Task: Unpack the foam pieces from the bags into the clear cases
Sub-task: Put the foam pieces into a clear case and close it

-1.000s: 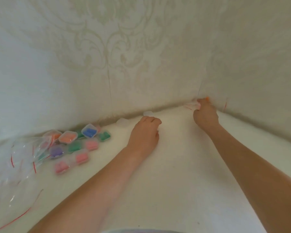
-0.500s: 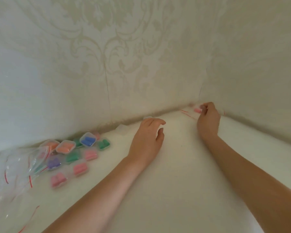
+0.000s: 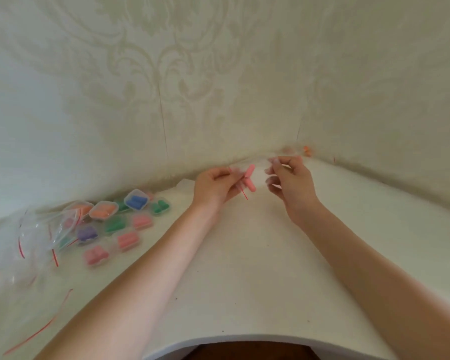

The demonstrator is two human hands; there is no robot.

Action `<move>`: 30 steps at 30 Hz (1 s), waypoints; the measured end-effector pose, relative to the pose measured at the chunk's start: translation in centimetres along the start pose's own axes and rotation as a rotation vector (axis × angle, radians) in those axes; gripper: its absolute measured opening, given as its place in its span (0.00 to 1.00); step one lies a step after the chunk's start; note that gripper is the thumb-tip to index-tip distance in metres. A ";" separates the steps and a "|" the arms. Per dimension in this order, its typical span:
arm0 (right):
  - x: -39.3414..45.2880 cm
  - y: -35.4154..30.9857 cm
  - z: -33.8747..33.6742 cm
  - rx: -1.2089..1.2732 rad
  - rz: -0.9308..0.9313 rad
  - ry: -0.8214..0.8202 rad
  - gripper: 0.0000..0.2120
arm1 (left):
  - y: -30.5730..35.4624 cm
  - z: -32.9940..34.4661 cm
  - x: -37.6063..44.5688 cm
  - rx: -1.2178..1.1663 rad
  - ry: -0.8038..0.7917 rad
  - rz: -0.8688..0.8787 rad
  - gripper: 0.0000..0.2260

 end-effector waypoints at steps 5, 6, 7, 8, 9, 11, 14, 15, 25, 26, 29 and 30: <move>0.1 0.3 -0.9 -0.176 -0.101 0.034 0.04 | 0.2 -1.1 0.5 0.004 0.179 0.031 0.02; 0.0 0.4 -1.1 -0.219 -0.124 0.051 0.06 | 0.3 -1.2 0.3 0.031 0.206 0.042 0.02; -0.1 0.4 -1.2 -0.307 -0.171 0.089 0.09 | 0.4 -1.2 0.1 0.055 0.222 0.051 0.02; -0.3 0.2 -1.4 -0.428 -0.251 0.130 0.10 | 0.4 -1.1 -0.1 0.075 0.235 0.050 0.02; -0.7 -0.3 -1.2 -0.543 -0.355 0.146 0.10 | 0.4 -1.1 -0.1 0.088 0.249 0.042 0.03; -1.8 -1.0 -0.3 -0.647 -0.543 0.043 0.08 | 0.2 -1.4 0.0 0.101 0.283 0.027 0.04; -3.4 -0.4 1.9 -0.618 -0.502 -0.240 0.05 | 0.2 -1.3 0.0 0.075 0.267 0.007 0.04; -3.7 0.0 2.5 -0.606 -0.460 -0.301 0.06 | 0.2 -1.1 -0.2 0.057 0.243 -0.001 0.03; -3.5 0.4 2.0 -0.632 -0.393 -0.255 0.09 | -0.1 -0.1 -0.6 0.029 0.118 -0.024 0.11; -3.6 0.4 2.1 -0.632 -0.386 -0.259 0.09 | -0.2 -0.1 -0.6 0.033 0.126 -0.025 0.12; -3.6 0.5 2.2 -0.601 -0.371 -0.265 0.09 | -0.3 -0.3 -0.5 0.033 0.133 -0.029 0.13; -3.5 0.5 2.2 -0.592 -0.364 -0.261 0.08 | -0.2 -0.3 -0.5 0.032 0.126 -0.030 0.13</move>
Point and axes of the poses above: each hand's wrist, its own x-axis towards the middle knuckle, its own z-axis out of the palm, y = z × x, the point moved 3 cm from there along x, towards the middle knuckle, and after that the axes turned 7 degrees about x, right-handed, at the moved point
